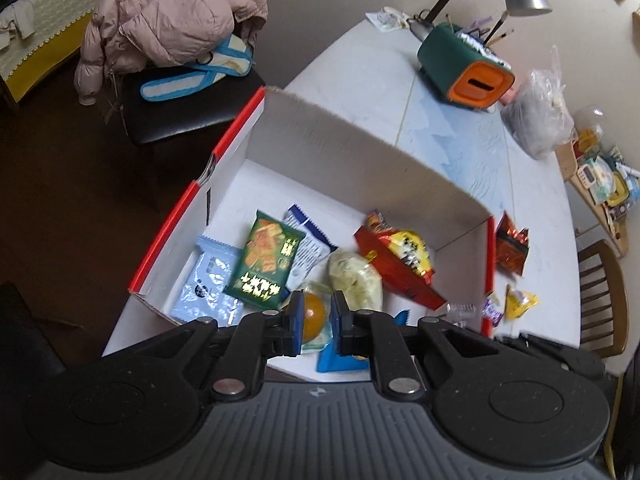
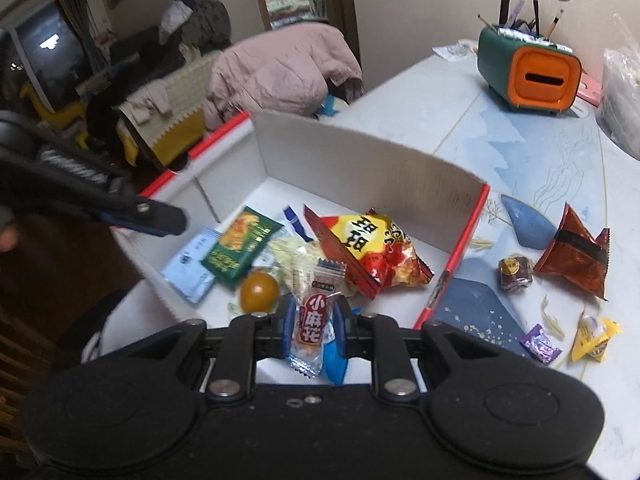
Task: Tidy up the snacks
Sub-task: 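Open both tools to drop the snacks into the white box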
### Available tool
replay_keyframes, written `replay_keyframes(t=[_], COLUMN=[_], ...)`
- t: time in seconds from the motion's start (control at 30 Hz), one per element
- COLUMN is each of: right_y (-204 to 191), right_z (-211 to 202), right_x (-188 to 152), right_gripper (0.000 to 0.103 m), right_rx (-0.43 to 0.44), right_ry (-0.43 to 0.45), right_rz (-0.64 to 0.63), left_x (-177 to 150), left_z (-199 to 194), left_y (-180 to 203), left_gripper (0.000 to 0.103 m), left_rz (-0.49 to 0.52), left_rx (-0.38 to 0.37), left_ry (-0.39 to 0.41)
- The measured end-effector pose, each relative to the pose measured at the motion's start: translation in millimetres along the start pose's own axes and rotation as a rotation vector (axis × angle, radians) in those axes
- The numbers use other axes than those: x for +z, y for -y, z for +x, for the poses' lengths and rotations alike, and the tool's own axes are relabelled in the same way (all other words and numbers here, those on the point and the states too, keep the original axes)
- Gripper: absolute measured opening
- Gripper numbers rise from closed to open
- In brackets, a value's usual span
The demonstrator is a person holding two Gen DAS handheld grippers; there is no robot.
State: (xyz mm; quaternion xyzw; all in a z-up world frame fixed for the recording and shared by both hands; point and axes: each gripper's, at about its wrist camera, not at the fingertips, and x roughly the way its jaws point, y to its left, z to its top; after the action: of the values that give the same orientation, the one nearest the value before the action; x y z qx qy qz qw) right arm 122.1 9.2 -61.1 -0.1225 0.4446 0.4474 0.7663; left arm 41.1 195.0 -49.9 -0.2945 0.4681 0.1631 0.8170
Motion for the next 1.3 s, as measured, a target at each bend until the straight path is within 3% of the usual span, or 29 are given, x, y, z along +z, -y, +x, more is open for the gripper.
replay_keyframes(t=[0.2,0.3,0.53,0.97,1.13,1.3], right_y=[-0.6,-3.0,-3.0,-4.9,-0.2,10.7], right_z=[25.1,26.7,22.6,-24.2,-45.8,-68.9], right_x=[0.5,0.4,0.5,-5.7,-11.1,-18.9], right_gripper=[0.021,0.026,0.027,0.037,0.044,0.055], right_rx=[-0.030,-0.044,-0.028,0.028,0.033,0.033], right_ry=[-0.056,-0.049,-0.050,0.046,0.090,0.134], right_rz=[0.000,-0.015,0.000,0.051,0.076,0.107], left_x=[-5.4,-8.7,-12.8,-26.9,-35.2,-44.4], left_z=[12.1,14.7,15.9,-3.3,-13.9,-21.9], left_y=[-4.1,-5.2,-4.8,14.6,28.3,46.4], left_gripper=[0.014,0.014,0.014,0.015,0.025,0.027], left_rz=[0.020,0.037,0.060,0.168,0.210,0.264], left_rx=[0.010,0.013,0.012,-0.005,-0.029,-0.043], left_ry=[-0.022,-0.023,-0.014,0.046,0.080,0.107])
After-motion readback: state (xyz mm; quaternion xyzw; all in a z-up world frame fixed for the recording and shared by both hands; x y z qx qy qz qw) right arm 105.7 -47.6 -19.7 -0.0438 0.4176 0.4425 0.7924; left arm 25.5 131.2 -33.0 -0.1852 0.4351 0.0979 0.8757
